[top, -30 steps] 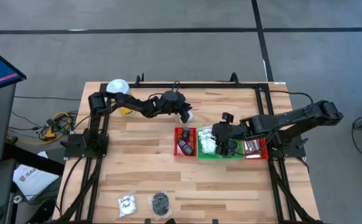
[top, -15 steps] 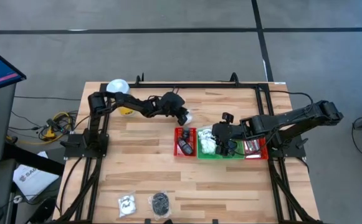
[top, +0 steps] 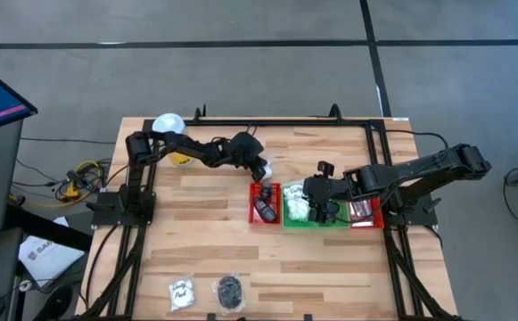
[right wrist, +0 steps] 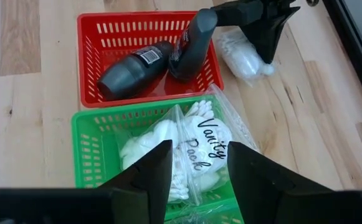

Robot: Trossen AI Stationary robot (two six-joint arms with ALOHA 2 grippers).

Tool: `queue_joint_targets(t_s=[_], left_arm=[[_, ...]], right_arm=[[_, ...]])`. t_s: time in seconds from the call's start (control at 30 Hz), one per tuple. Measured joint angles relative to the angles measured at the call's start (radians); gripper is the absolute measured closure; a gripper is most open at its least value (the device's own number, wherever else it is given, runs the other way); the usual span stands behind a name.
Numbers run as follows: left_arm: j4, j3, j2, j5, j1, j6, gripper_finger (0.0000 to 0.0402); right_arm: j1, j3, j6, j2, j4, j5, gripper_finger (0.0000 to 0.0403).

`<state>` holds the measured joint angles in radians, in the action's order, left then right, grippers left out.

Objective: Pick & Place Travel size toiletries
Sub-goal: Put the cotton pack into the left green bin

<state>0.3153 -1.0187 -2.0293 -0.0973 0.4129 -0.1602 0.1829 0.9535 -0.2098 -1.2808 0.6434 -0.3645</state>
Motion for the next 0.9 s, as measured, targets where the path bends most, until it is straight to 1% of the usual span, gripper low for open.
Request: queue_joint_targets(t_s=[0.17, 0.37, 0.53, 0.63, 0.9], left_arm=[[-0.006, 0.001, 0.020, -0.006, 0.000, 0.003, 0.0401], [-0.005, 0.002, 0.084, -0.003, 0.000, 0.007, 0.0401], [-0.036, 0.002, 0.144, 0.045, -0.008, 0.027, 0.0401], [-0.066, 0.002, 0.187, 0.050, -0.016, 0.029, 0.0401], [-0.108, 0.002, 0.305, 0.138, -0.066, 0.058, 0.0401]], right_arm=[[0.000, 0.000, 0.000, 0.000, 0.000, 0.000, 0.0266], [0.000, 0.000, 0.000, 0.000, 0.000, 0.000, 0.0271], [0.000, -0.001, 0.000, 0.000, 0.000, 0.000, 0.0269], [0.000, -0.001, 0.000, 0.000, 0.000, 0.000, 0.0270], [0.000, -0.001, 0.000, 0.000, 0.000, 0.000, 0.0274]])
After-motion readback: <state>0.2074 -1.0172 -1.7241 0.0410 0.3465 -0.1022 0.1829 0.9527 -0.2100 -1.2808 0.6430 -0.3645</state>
